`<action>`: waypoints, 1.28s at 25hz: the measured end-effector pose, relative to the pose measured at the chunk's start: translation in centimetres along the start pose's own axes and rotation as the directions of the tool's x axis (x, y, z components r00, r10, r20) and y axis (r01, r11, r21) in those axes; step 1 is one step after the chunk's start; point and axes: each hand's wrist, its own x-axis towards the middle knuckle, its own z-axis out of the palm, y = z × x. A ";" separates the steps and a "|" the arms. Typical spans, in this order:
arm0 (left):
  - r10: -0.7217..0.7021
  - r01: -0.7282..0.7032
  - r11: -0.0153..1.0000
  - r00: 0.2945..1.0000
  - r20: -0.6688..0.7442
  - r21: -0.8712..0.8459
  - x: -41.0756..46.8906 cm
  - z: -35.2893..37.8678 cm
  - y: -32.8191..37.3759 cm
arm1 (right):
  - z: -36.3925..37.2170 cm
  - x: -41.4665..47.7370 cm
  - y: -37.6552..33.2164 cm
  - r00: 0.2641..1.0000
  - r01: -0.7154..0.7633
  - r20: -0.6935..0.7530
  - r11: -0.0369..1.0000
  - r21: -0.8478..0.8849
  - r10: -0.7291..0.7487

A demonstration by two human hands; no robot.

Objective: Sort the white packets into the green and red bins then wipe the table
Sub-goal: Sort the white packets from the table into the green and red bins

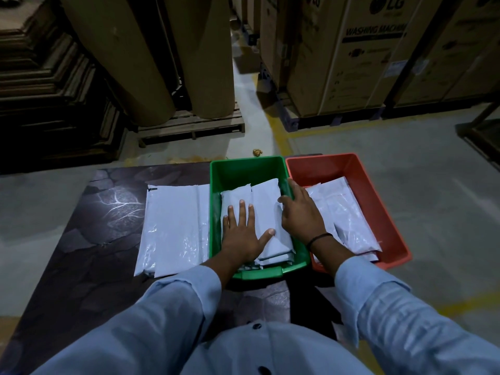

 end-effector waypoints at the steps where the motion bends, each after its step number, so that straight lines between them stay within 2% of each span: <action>1: -0.003 0.003 1.000 1.000 0.014 -0.006 0.0 0.0 0.0 | 0.0 0.0 0.0 1.000 0.003 -0.002 1.000 -0.005 -0.003; 6: -0.019 0.021 0.999 0.999 0.051 -0.040 0.2 0.1 0.1 | -0.1 0.0 -0.1 1.000 -0.005 -0.002 0.999 -0.034 0.005; 12: 0.001 0.024 0.988 0.986 0.164 -0.152 0.5 -1.4 -0.6 | 0.0 0.1 -0.3 1.000 -0.005 0.001 0.999 -0.050 0.005; 17: -0.007 0.052 0.968 0.984 0.180 -0.247 -0.5 -3.6 -0.4 | 0.0 0.3 -0.6 1.000 0.009 0.030 0.997 -0.071 -0.007; 19: 0.016 0.014 0.962 0.994 0.106 -0.272 -1.3 -4.2 0.2 | -0.1 0.1 -0.1 1.000 -0.001 0.024 0.995 -0.102 0.004; 22: 0.070 -0.112 0.940 0.988 -0.139 -0.323 -2.7 -5.7 -1.1 | -0.3 0.4 -1.0 1.000 -0.021 0.013 0.992 -0.122 0.023; 24: 0.071 -0.193 0.908 0.946 -0.316 -0.373 -3.6 -6.8 -2.7 | -0.3 0.6 -2.2 0.998 -0.061 -0.011 0.991 -0.122 0.060; 27: -0.055 -0.220 0.850 0.867 -0.496 -0.479 -4.5 -8.5 -6.4 | -0.2 1.2 -4.6 0.994 -0.086 -0.076 0.993 -0.078 0.080; 30: -0.197 -0.120 0.857 0.822 -0.534 -0.502 -5.1 -8.9 -11.5 | -0.1 2.1 -8.6 0.994 -0.030 -0.108 1.000 0.005 0.030; 32: -0.243 -0.044 0.864 0.837 -0.491 -0.501 -5.6 -8.6 -14.5 | 0.3 2.5 -11.5 0.990 0.054 -0.136 0.997 0.059 -0.045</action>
